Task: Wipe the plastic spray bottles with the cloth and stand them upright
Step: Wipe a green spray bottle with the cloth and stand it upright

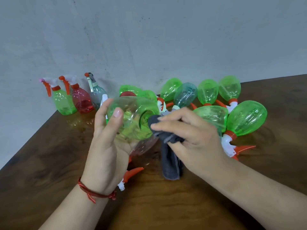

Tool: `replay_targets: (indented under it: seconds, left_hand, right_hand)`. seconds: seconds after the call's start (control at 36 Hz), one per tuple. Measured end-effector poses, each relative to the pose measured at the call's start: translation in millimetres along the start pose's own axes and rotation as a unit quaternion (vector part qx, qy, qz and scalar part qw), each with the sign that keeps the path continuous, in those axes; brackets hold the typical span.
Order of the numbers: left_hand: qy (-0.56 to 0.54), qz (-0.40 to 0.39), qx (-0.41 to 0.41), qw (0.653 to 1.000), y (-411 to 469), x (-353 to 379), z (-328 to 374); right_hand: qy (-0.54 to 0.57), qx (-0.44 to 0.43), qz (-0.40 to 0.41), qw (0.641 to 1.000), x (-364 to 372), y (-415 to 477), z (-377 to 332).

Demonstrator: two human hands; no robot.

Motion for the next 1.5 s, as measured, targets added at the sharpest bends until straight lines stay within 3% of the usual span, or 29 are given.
replay_targets:
  seconds: [0.06, 0.14, 0.22, 0.33, 0.47, 0.61, 0.78, 0.92, 1.03, 1.17, 1.28, 1.44, 1.5]
  left_hand:
    - [0.097, -0.011, 0.044, 0.994, -6.8, 8.2, -1.2]
    - [0.109, -0.042, 0.07, 0.991, -20.9, 8.5, -1.6]
    - [0.108, -0.06, 0.063, 0.99, -18.6, 15.1, -3.8]
    - [0.074, -0.043, 0.069, 0.994, -22.3, 18.9, -1.6]
    - [0.086, -0.016, 0.076, 0.993, -18.6, 11.7, -2.6]
    - [0.107, -0.034, 0.095, 0.989, -20.1, 14.2, -5.6]
    - [0.146, -0.058, 0.133, 0.978, -15.2, 6.8, 0.0]
    - [0.104, -0.077, 0.114, 0.985, -15.4, 7.1, 1.3]
    - [0.056, -0.083, 0.109, 0.989, -17.4, 15.7, 4.3]
    - [0.08, -0.058, 0.182, 0.978, -15.6, 12.3, 10.5]
    - [0.2, -0.056, 0.258, 0.944, -18.5, 8.9, 13.8]
    - [0.308, -0.065, 0.315, 0.896, -14.4, 0.2, 22.0]
    - [0.323, -0.086, 0.319, 0.887, -16.8, 6.6, 22.6]
  right_hand:
    - [-0.012, -0.013, -0.03, 0.999, 7.8, -5.5, -1.7]
    - [0.006, -0.044, -0.047, 0.998, 13.8, -9.9, -9.4]
    - [0.061, -0.014, 0.001, 0.998, 2.5, -1.5, -13.3]
    - [0.044, 0.027, 0.064, 0.997, -8.3, 6.3, -6.4]
    - [0.027, -0.018, -0.017, 0.999, 10.0, -6.1, -12.4]
    - [0.041, -0.06, -0.023, 0.997, 6.5, -1.3, -19.6]
    - [0.099, 0.087, -0.019, 0.991, -3.3, 12.0, -6.6]
    - [0.227, 0.249, -0.043, 0.94, 0.2, 16.8, 9.0]
    - [0.257, 0.331, -0.075, 0.905, 19.4, 5.1, 18.6]
    - [0.314, 0.371, -0.126, 0.865, 38.6, -10.0, 8.5]
    - [0.385, 0.353, -0.162, 0.837, 45.5, -16.9, -10.7]
    - [0.343, 0.31, -0.009, 0.887, 17.1, 2.9, 0.6]
    - [0.299, 0.288, 0.008, 0.91, 8.8, 8.9, 9.0]
Point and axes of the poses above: each hand's wrist, its own y-axis towards the middle knuckle, its own x-axis out of the palm, z = x × y, the point moved 5 cm from there along y, towards the middle knuckle, and after that the axes turned 15 degrees about x, right-handed, at the moved point
